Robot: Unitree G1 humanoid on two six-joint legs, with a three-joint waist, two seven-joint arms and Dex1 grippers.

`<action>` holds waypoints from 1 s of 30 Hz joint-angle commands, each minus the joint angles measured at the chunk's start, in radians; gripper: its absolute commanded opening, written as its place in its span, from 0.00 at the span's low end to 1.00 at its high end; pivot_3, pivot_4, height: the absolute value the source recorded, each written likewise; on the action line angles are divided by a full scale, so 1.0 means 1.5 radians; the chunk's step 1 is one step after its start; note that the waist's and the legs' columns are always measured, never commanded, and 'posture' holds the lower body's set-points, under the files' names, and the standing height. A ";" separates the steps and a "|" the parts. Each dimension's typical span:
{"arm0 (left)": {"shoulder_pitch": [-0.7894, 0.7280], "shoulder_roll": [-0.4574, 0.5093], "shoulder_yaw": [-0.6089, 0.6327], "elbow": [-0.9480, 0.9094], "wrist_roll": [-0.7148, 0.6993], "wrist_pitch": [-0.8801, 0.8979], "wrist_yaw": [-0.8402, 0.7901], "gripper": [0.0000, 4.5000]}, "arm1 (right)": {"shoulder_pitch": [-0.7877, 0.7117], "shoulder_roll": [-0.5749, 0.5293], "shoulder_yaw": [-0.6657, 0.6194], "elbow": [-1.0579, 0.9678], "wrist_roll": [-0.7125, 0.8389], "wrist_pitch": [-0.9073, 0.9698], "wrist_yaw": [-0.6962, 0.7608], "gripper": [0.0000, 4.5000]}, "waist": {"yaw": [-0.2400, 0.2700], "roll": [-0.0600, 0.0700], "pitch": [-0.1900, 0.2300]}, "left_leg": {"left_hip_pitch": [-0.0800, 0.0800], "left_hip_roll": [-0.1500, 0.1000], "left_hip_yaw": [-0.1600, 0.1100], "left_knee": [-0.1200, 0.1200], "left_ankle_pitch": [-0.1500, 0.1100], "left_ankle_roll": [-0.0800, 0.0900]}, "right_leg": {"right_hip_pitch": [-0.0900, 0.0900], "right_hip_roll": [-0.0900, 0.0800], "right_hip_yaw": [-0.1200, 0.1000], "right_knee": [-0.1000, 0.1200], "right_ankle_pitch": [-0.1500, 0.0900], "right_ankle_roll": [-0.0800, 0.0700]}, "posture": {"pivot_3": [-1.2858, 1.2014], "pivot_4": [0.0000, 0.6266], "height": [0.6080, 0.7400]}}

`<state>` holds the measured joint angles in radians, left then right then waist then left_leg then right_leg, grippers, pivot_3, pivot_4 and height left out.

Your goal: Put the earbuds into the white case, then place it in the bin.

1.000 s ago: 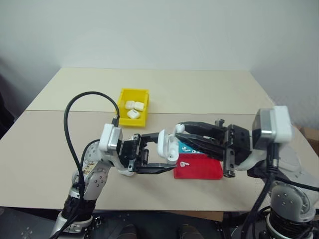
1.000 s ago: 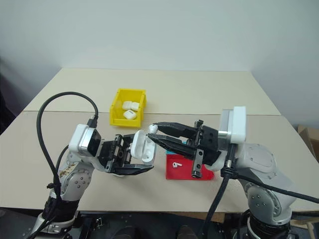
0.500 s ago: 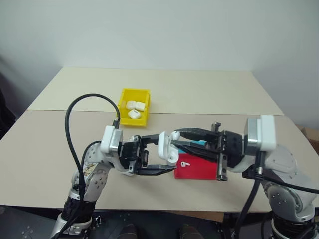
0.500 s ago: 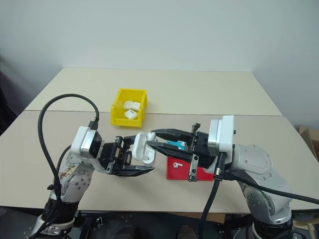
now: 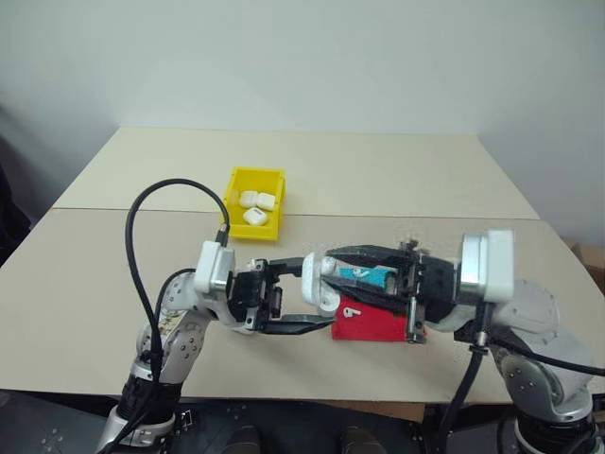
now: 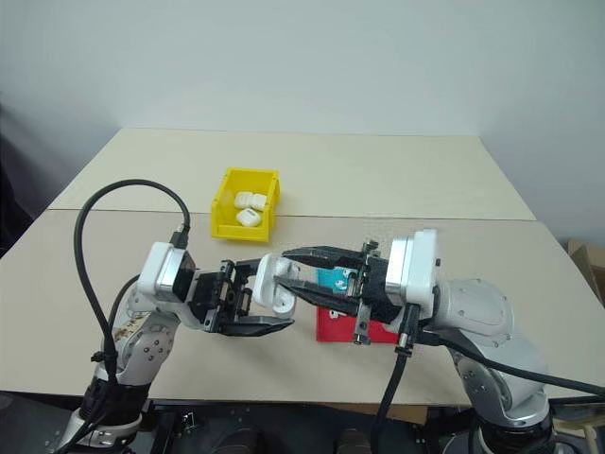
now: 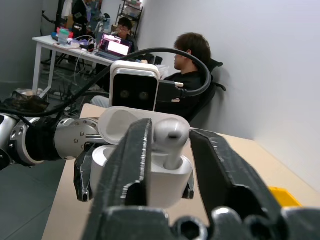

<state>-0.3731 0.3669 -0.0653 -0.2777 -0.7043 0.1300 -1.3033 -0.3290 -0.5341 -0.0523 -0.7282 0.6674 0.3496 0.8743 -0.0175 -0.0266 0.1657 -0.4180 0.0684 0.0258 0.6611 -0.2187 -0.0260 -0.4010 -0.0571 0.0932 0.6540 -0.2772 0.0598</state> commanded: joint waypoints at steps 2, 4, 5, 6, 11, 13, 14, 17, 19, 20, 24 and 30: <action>-0.005 -0.005 -0.001 -0.012 -0.002 -0.012 0.003 0.61 | 0.007 -0.016 0.009 -0.003 -0.020 -0.037 0.016 0.51 | 0.001 0.000 0.000 | 0.000 0.000 0.000 0.000 0.000 0.000 | 0.000 0.000 0.000 0.000 0.000 0.000 | 0.52 0.24 1.00; -0.004 -0.004 -0.002 -0.012 0.000 -0.013 0.003 0.61 | 0.009 -0.018 0.005 0.001 -0.025 -0.047 0.016 0.51 | 0.001 0.000 0.000 | 0.000 0.000 0.000 0.000 0.000 0.000 | 0.000 0.000 0.000 0.000 0.000 0.000 | 0.52 0.24 1.00; -0.002 -0.003 -0.002 -0.011 0.001 -0.013 0.002 0.61 | 0.009 -0.018 -0.001 0.003 -0.022 -0.052 0.016 0.51 | 0.001 0.000 0.000 | 0.000 0.000 0.000 0.000 0.000 0.000 | 0.000 0.000 0.000 0.000 0.000 0.000 | 0.52 0.24 1.00; 0.002 0.001 -0.001 -0.009 0.005 -0.013 0.001 0.61 | 0.009 -0.019 -0.014 0.006 -0.012 -0.056 0.017 0.51 | 0.001 0.000 0.000 | 0.000 0.000 0.000 0.000 0.000 0.000 | 0.000 0.000 0.000 0.000 0.000 0.000 | 0.52 0.24 1.00; 0.041 0.045 0.005 0.018 0.055 -0.059 -0.043 0.61 | -0.009 -0.075 -0.094 0.041 0.083 -0.008 0.031 0.51 | 0.000 0.000 0.000 | 0.000 0.000 0.000 0.000 0.000 0.000 | 0.000 0.000 0.000 0.000 0.000 0.000 | 0.52 0.24 1.00; 0.077 0.075 0.011 0.043 0.080 -0.105 -0.082 0.61 | -0.037 -0.150 -0.106 0.084 0.085 0.047 0.047 0.51 | -0.002 0.000 0.000 | 0.000 0.000 0.000 0.000 0.000 0.000 | 0.000 0.000 0.000 0.000 0.000 0.000 | 0.52 0.24 1.00; 0.088 0.086 0.012 0.050 0.085 -0.116 -0.090 0.61 | -0.047 -0.173 -0.102 0.098 0.071 0.056 0.048 0.51 | -0.003 0.000 0.000 | 0.001 0.000 0.001 0.000 0.000 0.000 | 0.000 0.000 0.001 0.000 0.000 0.000 | 0.52 0.24 1.00; 0.139 0.115 0.029 0.048 0.085 -0.134 -0.100 0.61 | -0.138 -0.277 -0.017 0.190 -0.007 0.116 0.094 0.51 | -0.005 0.000 0.000 | 0.002 0.000 0.002 -0.001 0.000 0.000 | 0.000 0.000 0.001 0.000 0.000 -0.001 | 0.52 0.24 1.00; 0.160 0.124 0.037 0.042 0.085 -0.140 -0.091 0.61 | -0.206 -0.310 0.056 0.245 -0.065 0.136 0.132 0.51 | -0.005 0.000 0.000 | 0.002 0.001 0.002 -0.001 0.000 0.000 | 0.000 0.000 0.001 0.000 0.000 -0.001 | 0.52 0.24 1.00; 0.171 0.128 0.040 0.036 0.086 -0.139 -0.083 0.61 | -0.247 -0.317 0.100 0.275 -0.104 0.134 0.155 0.51 | -0.004 0.000 0.000 | 0.002 0.001 0.002 -0.001 0.000 0.000 | 0.000 0.000 0.001 0.000 -0.001 -0.001 | 0.52 0.24 1.00; 0.201 0.131 0.045 0.018 0.087 -0.145 -0.066 0.61 | -0.372 -0.315 0.253 0.379 -0.269 0.091 0.237 0.51 | -0.008 0.000 0.000 | 0.001 0.001 0.003 -0.001 0.000 0.000 | -0.002 0.000 0.002 0.000 -0.001 -0.001 | 0.52 0.24 1.00; 0.228 0.121 0.041 -0.016 0.093 -0.145 -0.027 0.61 | -0.503 -0.239 0.401 0.554 -0.458 -0.051 0.335 0.51 | -0.006 0.000 0.000 | 0.000 0.001 0.003 -0.001 0.000 0.001 | -0.003 0.000 0.002 0.000 -0.001 -0.001 | 0.52 0.24 1.00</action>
<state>-0.0333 0.5523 -0.0096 -0.2630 -0.5540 -0.0667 -1.3604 -1.0455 -0.8971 0.5403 0.0627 0.0401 0.3401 1.3411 -0.0273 -0.0259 0.1661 -0.4186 0.0694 0.0301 0.6597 -0.2193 -0.0250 -0.4057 -0.0576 0.0953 0.6544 -0.2782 0.0580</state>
